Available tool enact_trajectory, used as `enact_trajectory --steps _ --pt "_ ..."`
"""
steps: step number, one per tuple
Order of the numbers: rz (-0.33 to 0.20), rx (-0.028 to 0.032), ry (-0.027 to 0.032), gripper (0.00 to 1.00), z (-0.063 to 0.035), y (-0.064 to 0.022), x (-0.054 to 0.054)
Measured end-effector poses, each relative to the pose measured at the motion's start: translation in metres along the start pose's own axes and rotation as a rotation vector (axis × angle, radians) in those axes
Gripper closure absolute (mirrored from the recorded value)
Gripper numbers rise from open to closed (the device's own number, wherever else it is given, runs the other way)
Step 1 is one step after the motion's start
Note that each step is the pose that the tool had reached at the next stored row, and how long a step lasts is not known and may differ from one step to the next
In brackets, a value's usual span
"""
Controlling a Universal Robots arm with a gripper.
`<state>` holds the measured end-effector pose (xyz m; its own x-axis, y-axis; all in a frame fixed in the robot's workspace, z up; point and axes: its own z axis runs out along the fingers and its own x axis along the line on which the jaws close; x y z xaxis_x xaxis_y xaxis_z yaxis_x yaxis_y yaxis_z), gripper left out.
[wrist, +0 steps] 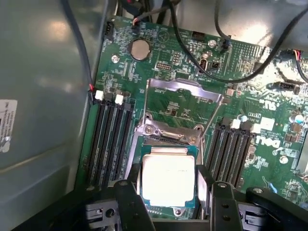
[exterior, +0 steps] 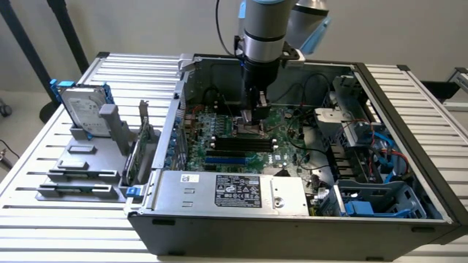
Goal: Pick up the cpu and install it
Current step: 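Place the cpu into insertion slot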
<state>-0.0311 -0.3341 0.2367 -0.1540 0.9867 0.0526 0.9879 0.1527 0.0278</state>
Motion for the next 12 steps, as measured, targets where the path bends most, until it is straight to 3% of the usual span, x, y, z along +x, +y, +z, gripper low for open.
enact_trajectory --steps 7,12 --pt "0.125 -0.0060 -0.0035 0.45 0.0054 -0.0001 -0.0003" --pt "0.163 -0.0079 -0.0045 0.45 0.0062 -0.0057 0.0005"
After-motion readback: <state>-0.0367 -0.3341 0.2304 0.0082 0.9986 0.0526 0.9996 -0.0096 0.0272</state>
